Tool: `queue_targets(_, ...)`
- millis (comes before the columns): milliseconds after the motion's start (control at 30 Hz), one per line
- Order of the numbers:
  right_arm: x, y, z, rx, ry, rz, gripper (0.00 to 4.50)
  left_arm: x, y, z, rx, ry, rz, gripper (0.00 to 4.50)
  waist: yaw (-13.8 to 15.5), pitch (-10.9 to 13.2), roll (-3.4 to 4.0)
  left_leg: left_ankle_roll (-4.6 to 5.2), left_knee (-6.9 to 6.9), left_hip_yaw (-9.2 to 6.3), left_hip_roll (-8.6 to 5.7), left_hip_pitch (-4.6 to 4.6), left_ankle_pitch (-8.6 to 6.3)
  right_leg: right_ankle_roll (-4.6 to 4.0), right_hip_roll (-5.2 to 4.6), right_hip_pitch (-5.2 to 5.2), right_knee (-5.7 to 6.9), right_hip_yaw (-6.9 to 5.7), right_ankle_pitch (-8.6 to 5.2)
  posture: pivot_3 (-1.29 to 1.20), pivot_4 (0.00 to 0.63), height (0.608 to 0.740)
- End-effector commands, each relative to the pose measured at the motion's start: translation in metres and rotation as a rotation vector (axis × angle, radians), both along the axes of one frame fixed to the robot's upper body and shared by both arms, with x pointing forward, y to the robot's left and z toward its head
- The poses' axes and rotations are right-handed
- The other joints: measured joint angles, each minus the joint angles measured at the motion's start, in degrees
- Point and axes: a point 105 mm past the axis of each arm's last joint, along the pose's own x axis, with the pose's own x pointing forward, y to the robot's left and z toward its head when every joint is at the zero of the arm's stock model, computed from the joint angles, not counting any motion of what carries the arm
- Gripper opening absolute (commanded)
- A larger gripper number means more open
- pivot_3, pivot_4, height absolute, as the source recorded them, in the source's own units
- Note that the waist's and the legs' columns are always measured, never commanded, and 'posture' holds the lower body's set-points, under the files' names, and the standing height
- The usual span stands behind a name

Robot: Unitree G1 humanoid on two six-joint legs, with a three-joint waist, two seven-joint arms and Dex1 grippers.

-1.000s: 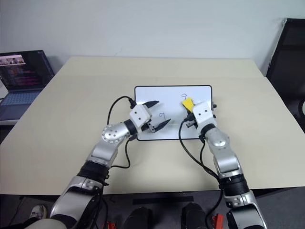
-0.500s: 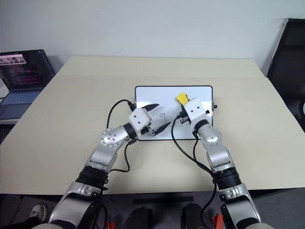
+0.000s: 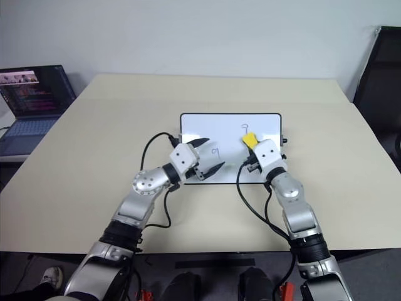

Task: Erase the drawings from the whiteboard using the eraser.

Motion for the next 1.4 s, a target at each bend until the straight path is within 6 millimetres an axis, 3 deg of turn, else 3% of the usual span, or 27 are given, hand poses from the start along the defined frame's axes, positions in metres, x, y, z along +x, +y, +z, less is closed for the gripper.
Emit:
queue_targets(33, 0.022, 0.008, 0.013, 0.008, -0.017, -0.023, 0.99, 0.0, -0.005, 0.018, -0.018, -0.059, -0.021, 4.5, -0.63, 0.02, 0.02, 0.0, 0.01, 0.04, 0.0, 0.02, 0.01, 0.01, 0.0, 0.0, 0.01, 0.05, 0.04, 0.0, 0.15, 0.74)
queue_targets(400, 0.055, 0.018, 0.038, 0.01, -0.068, -0.017, 0.99, 0.004, -0.005, 0.021, -0.021, -0.063, -0.009, 4.5, -0.6, 0.03, 0.03, 0.07, -0.08, 0.1, 0.02, -0.03, 0.06, 0.0, 0.09, -0.11, -0.11, 0.2, 0.19, 0.0, 0.15, 0.74)
queue_targets(567, 0.048, 0.013, 0.023, 0.003, -0.026, -0.017, 0.99, 0.006, -0.002, 0.023, -0.021, -0.067, 0.001, 4.5, -0.34, 0.03, 0.04, 0.08, -0.08, 0.09, 0.03, -0.04, 0.06, 0.0, 0.09, -0.11, -0.12, 0.18, 0.18, 0.0, 0.15, 0.74)
queue_targets(733, 0.025, -0.002, -0.008, -0.009, 0.052, -0.037, 0.99, 0.006, -0.001, 0.022, -0.024, -0.066, 0.007, 4.5, -0.18, 0.02, 0.04, 0.07, -0.07, 0.06, 0.03, -0.04, 0.06, 0.01, 0.08, -0.08, -0.11, 0.17, 0.18, 0.0, 0.15, 0.74)
queue_targets(1000, 0.007, -0.016, -0.024, -0.02, 0.111, -0.066, 0.99, 0.006, -0.002, 0.021, -0.018, -0.062, -0.003, 4.5, -0.14, 0.01, 0.02, 0.07, -0.03, 0.07, 0.02, 0.05, 0.07, 0.01, 0.07, -0.02, -0.08, 0.17, 0.19, 0.0, 0.15, 0.74)
queue_targets(1167, 0.008, -0.017, -0.02, -0.016, 0.105, -0.072, 0.99, 0.006, -0.002, 0.022, -0.018, -0.062, -0.003, 4.5, -0.13, 0.01, 0.02, 0.07, -0.04, 0.07, 0.01, 0.02, 0.06, 0.02, 0.07, -0.02, -0.13, 0.17, 0.19, 0.0, 0.15, 0.74)
queue_targets(1400, 0.031, -0.001, 0.005, -0.014, 0.043, -0.032, 0.99, 0.008, -0.003, 0.022, -0.017, -0.061, -0.007, 4.5, -0.39, 0.01, 0.02, 0.1, -0.02, 0.1, 0.01, 0.12, 0.08, 0.0, 0.08, -0.01, -0.08, 0.21, 0.25, 0.0, 0.15, 0.74)
